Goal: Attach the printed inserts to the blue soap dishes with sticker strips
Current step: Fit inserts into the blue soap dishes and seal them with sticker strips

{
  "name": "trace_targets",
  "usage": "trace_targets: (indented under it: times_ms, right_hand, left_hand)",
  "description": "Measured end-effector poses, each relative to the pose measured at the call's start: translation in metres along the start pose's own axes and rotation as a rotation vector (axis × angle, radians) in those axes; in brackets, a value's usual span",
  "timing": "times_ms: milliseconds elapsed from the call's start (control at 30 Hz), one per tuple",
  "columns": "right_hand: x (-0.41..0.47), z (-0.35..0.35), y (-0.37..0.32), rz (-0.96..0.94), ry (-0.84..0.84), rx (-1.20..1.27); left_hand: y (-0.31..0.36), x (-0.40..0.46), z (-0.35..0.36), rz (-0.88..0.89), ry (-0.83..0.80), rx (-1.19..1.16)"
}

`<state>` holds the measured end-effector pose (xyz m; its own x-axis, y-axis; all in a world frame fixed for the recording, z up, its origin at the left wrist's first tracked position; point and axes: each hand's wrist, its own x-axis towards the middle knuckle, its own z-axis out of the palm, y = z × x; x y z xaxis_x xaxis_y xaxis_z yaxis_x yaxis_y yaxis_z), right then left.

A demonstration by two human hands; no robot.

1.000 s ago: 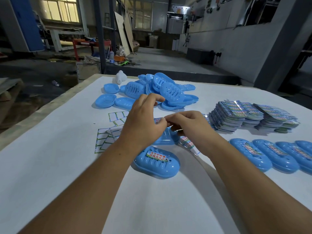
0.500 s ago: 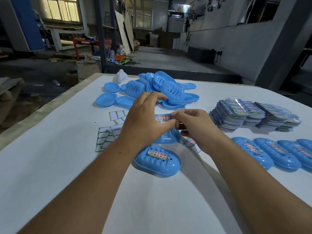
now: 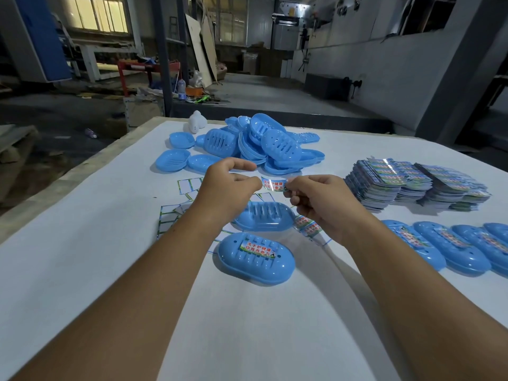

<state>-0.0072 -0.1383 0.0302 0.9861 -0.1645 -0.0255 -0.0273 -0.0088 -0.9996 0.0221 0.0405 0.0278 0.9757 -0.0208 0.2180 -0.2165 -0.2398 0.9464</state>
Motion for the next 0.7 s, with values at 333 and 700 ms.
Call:
trace_targets:
  times_ms: [333, 700]
  right_hand:
    - [0.0008, -0.0002, 0.0017, -0.021, 0.008, -0.039]
    - [-0.0009, 0.0091, 0.0094, -0.118, 0.112, -0.620]
  left_hand:
    - [-0.0029, -0.0004, 0.0003, -0.026, -0.021, 0.082]
    - [-0.0041, -0.0021, -0.0033, -0.122, -0.093, 0.325]
